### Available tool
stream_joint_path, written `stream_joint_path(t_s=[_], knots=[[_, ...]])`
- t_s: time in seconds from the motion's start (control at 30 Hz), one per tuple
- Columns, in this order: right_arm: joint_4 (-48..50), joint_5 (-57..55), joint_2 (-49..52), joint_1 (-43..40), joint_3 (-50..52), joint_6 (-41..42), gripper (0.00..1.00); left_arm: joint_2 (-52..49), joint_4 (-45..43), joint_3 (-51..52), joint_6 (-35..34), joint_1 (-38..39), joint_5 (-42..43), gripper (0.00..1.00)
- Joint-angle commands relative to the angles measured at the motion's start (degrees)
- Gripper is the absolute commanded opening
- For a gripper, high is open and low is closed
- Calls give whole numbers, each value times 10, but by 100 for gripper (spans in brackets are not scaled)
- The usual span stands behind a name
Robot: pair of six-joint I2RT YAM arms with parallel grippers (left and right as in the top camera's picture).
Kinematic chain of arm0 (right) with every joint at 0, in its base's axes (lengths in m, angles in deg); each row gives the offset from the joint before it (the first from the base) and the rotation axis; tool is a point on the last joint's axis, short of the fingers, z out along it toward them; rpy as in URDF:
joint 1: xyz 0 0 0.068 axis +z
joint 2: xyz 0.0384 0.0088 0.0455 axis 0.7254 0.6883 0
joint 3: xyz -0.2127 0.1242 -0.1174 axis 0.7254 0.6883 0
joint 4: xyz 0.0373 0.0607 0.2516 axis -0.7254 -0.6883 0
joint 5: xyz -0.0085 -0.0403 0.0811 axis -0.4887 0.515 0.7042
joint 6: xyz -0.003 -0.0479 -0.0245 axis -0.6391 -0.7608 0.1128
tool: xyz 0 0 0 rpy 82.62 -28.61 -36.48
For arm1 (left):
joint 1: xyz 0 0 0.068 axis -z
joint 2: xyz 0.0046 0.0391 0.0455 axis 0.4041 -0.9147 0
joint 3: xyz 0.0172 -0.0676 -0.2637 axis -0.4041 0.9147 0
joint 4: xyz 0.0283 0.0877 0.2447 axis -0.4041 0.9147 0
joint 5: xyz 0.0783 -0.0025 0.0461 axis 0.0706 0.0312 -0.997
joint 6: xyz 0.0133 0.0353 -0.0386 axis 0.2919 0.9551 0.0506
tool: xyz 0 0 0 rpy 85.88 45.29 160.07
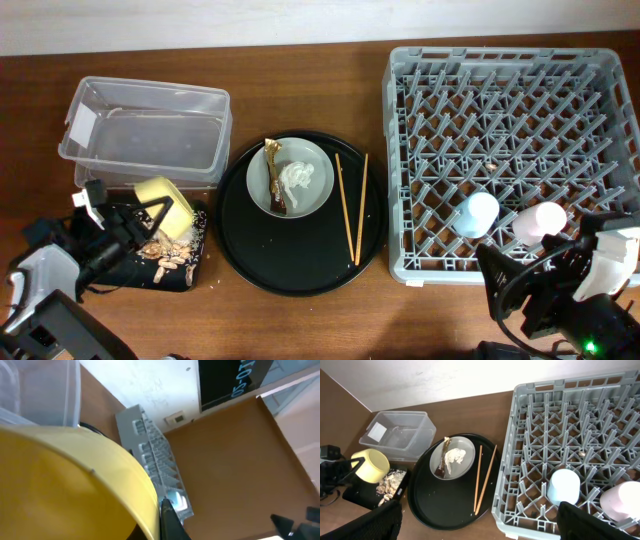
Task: Sort waste into correct bins and load items into the dishwasher rack
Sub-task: 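Set the empty yellow bowl back on the platter with the left gripper, then grasp the gold wrapper from the white plate and drop it in the clear bin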
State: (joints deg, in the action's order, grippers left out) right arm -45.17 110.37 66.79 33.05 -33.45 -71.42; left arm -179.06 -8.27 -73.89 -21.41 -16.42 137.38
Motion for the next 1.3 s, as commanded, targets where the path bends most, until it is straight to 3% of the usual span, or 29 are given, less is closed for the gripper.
stream_joint_path(t_s=[0.0,0.03,0.07,0.1,0.17,0.23,0.33,0.4,0.43,0.47,0.53,0.57,0.63,0.67,0.73,0.77,0.8,0.9,0.97,1.0,1.07,1.13,1.17,1.2,1.27], knots=[[2,5,-1,4,0,-6,99,29,1,-7,-36,47,-102,0],[2,5,-1,4,0,-6,99,35,7,-15,-53,72,-118,0],[2,5,-1,4,0,-6,99,63,33,-56,-142,142,-286,0],[2,5,-1,4,0,-6,99,82,53,-80,-173,187,-360,0],[2,5,-1,4,0,-6,98,140,57,-123,-313,373,-580,0],[2,5,-1,4,0,-6,99,134,57,-121,-453,576,-790,0],[2,5,-1,4,0,-6,99,53,33,-121,-564,785,-936,0],[2,5,-1,4,0,-6,99,-28,9,-121,-622,862,-958,0],[2,5,-1,4,0,-6,99,-55,-1,-121,-635,878,-959,16],[2,5,-1,4,0,-6,99,-61,-3,-122,-634,878,-979,50],[2,5,-1,4,0,-6,99,-49,64,-175,-617,858,-991,80],[2,5,-1,4,0,-6,99,-43,103,-208,-611,851,-998,82],[2,5,-1,4,0,-6,99,-19,170,-313,-542,808,-1047,99],[2,5,-1,4,0,-6,99,-18,148,-327,-509,778,-1052,99],[2,5,-1,4,0,-6,99,-40,69,-316,-475,692,-1038,83],[2,5,-1,4,0,-6,99,-75,25,-313,-446,652,-995,69],[2,5,-1,4,0,-6,99,-130,-5,-313,-444,622,-981,62],[2,5,-1,3,0,-6,99,-227,-52,-313,-428,607,-945,52],[2,5,-1,4,0,-6,99,-263,-62,-313,-428,607,-936,31],[2,5,-1,4,0,-6,99,-264,-62,-313,-428,607,-925,13],[2,5,-1,4,0,-6,99,-249,-29,-320,-446,606,-906,7],[2,5,-1,4,0,-6,99,-193,-14,-325,-467,606,-906,23],[2,5,-1,4,0,-6,99,-162,-20,-325,-476,606,-906,39],[2,5,-1,4,0,-6,99,-157,-30,-325,-476,606,-915,47],[2,5,-1,4,0,-6,99,-185,-80,-314,-482,606,-906,51]])
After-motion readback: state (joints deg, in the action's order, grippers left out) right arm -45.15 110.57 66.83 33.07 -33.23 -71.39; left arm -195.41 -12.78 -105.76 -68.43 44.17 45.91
